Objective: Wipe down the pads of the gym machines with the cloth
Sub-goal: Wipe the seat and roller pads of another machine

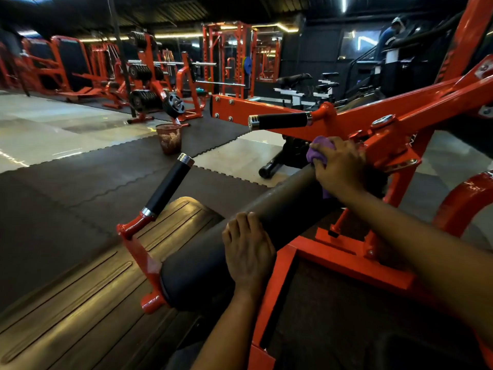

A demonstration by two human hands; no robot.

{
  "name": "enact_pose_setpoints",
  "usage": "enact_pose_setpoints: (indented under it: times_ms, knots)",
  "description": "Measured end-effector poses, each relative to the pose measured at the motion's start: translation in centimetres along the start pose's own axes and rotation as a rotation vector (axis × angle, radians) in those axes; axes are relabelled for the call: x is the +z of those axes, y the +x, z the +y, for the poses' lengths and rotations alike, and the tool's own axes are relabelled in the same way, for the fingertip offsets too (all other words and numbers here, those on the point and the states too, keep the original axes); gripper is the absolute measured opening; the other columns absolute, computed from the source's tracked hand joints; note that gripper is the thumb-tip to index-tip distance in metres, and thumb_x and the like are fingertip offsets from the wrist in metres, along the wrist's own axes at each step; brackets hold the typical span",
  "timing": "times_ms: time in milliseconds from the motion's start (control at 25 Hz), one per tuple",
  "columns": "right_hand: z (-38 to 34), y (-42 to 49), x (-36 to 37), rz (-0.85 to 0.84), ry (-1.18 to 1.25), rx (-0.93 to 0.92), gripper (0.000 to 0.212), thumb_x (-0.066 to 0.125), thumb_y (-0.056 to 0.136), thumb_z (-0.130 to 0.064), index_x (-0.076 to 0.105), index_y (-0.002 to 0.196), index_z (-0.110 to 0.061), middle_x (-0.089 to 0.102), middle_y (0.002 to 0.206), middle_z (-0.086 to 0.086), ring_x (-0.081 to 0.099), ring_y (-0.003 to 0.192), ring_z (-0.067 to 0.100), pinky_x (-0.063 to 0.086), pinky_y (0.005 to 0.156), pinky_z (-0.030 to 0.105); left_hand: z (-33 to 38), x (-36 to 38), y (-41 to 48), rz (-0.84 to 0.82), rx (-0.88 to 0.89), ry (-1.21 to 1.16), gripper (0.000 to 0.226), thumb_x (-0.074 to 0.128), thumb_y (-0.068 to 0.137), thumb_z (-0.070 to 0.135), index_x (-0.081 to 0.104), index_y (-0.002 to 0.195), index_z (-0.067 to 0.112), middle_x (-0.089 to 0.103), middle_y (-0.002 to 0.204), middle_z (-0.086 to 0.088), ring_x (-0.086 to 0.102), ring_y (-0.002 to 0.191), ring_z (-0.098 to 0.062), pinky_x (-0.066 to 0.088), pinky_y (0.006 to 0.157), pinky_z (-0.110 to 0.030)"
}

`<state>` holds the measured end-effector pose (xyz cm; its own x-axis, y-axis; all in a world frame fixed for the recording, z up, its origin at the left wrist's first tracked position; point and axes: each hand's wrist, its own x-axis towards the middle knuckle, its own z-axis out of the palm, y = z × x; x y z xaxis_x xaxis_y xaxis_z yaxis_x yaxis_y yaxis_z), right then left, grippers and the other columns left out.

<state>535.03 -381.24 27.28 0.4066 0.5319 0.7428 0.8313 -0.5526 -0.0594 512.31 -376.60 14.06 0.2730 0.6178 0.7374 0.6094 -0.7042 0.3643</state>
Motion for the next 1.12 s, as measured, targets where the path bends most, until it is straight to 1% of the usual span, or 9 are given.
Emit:
enact_pose_setpoints:
  times_ms: [160,280,440,600,720,880,1000,1040,1120]
  knots:
    - [3.4,0.3,-1.0,0.011,0.047,-0.286,0.040,0.049,0.093,-0.037,0.066,0.129,-0.032,0.060,0.133,0.009,0.055,0.112,0.036,0.041,0.095,0.046,0.2,0.0,-0.8,-0.003,0.004,-0.025,0.026,0.055,0.096,0.024,0.052,0.118,0.012,0.052,0.116,-0.010,0.050,0.103,-0.027,0.041,0.089,-0.040]
    - [0.7,0.1,-0.2,0.081,0.137,0.098,0.031,0.055,0.092,-0.025,0.068,0.121,-0.027,0.063,0.127,0.011,0.052,0.113,0.038,0.034,0.099,0.046,-0.1,-0.4,-0.9,-0.019,0.015,-0.029,0.026,0.057,0.096,0.026,0.054,0.119,0.013,0.052,0.118,-0.008,0.049,0.104,-0.025,0.041,0.089,-0.038]
    - [-1.1,-2.7,0.2,0.046,0.081,-0.351,0.035,0.054,0.092,-0.023,0.069,0.124,-0.027,0.063,0.127,0.007,0.050,0.103,0.032,0.034,0.089,0.040,-0.5,-1.1,-1.0,-0.049,0.004,-0.093,0.028,0.062,0.095,0.025,0.054,0.119,0.015,0.050,0.122,-0.006,0.049,0.108,-0.024,0.042,0.090,-0.038]
    - [-2.8,-3.1,-0.2,0.136,0.101,0.133,0.036,0.060,0.089,-0.015,0.068,0.121,-0.031,0.059,0.133,0.007,0.047,0.115,0.036,0.030,0.097,0.043,-2.4,-2.4,-1.3,-0.107,0.045,-0.204,0.030,0.059,0.097,0.028,0.052,0.126,0.021,0.044,0.133,-0.001,0.041,0.120,-0.017,0.041,0.096,-0.032]
    - [-3.2,-4.2,0.6,0.061,0.034,-0.278,0.037,0.059,0.092,-0.020,0.065,0.127,-0.032,0.058,0.134,0.005,0.049,0.112,0.035,0.033,0.092,0.041,-4.6,-3.3,-1.9,-0.086,-0.027,-0.275,0.027,0.044,0.100,0.033,0.051,0.123,0.020,0.044,0.131,-0.001,0.040,0.120,-0.016,0.047,0.095,-0.038]
    - [-4.8,-4.3,0.3,0.145,0.094,0.154,0.036,0.061,0.089,-0.014,0.068,0.121,-0.029,0.058,0.134,0.007,0.046,0.117,0.037,0.029,0.098,0.043,-6.6,-3.7,-2.6,-0.117,-0.036,-0.245,0.041,0.034,0.098,0.039,0.051,0.129,0.018,0.044,0.135,-0.003,0.042,0.124,-0.019,0.051,0.094,-0.041]
    - [-5.2,-5.2,0.6,0.036,0.034,-0.306,0.036,0.062,0.092,-0.019,0.067,0.126,-0.031,0.059,0.135,0.005,0.048,0.110,0.034,0.030,0.090,0.039,-6.5,-3.9,-2.6,-0.136,-0.037,-0.216,0.046,0.034,0.094,0.042,0.049,0.131,0.018,0.042,0.137,-0.004,0.043,0.125,-0.023,0.049,0.097,-0.040]
    - [-4.1,-4.3,0.3,0.027,0.037,-0.285,0.035,0.060,0.095,-0.020,0.066,0.127,-0.032,0.059,0.134,0.004,0.048,0.111,0.033,0.031,0.091,0.039,-6.4,-4.0,-2.7,-0.140,-0.035,-0.212,0.047,0.034,0.094,0.042,0.049,0.131,0.018,0.042,0.137,-0.005,0.043,0.125,-0.024,0.049,0.097,-0.040]
    - [-4.6,-4.1,-0.3,0.075,0.104,0.049,0.036,0.056,0.095,-0.019,0.065,0.126,-0.034,0.056,0.136,0.003,0.045,0.118,0.035,0.030,0.096,0.040,-6.3,-4.1,-2.9,-0.135,-0.031,-0.214,0.047,0.035,0.093,0.040,0.049,0.131,0.016,0.043,0.135,-0.006,0.044,0.122,-0.023,0.051,0.094,-0.042]
